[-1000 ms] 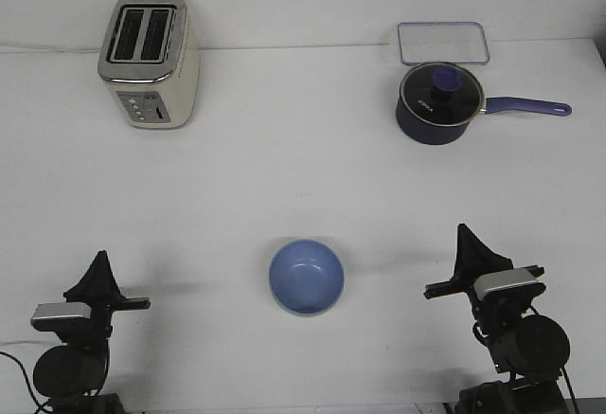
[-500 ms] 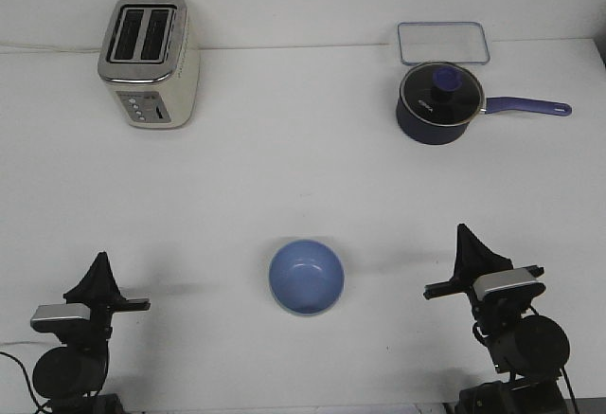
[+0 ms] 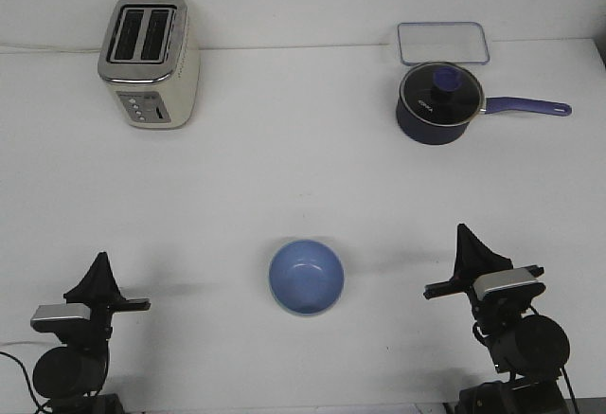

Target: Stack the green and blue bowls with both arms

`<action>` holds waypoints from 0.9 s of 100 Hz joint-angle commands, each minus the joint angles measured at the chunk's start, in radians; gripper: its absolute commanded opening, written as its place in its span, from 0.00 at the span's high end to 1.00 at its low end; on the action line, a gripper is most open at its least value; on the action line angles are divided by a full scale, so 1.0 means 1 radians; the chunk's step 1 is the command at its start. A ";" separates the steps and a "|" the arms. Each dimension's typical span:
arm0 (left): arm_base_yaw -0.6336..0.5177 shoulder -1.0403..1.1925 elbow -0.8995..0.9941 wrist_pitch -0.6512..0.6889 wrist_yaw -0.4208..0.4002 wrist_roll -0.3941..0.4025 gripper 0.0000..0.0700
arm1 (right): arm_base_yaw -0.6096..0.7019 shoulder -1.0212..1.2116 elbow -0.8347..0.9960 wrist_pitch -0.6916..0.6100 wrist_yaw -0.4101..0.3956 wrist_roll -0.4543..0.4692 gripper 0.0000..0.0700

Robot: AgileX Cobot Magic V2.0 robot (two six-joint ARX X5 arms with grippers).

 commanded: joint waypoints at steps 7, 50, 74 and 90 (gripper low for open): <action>0.000 -0.001 -0.019 0.011 0.004 0.011 0.98 | 0.001 0.002 0.002 0.010 0.004 -0.034 1.00; 0.000 -0.001 -0.019 0.011 0.004 0.011 0.98 | -0.164 -0.223 -0.247 0.010 0.053 -0.337 1.00; 0.000 -0.001 -0.019 0.010 0.004 0.011 0.98 | -0.198 -0.264 -0.351 -0.002 0.025 -0.343 1.00; 0.000 -0.001 -0.019 0.005 0.004 0.011 0.98 | -0.198 -0.264 -0.351 0.002 0.026 -0.344 1.00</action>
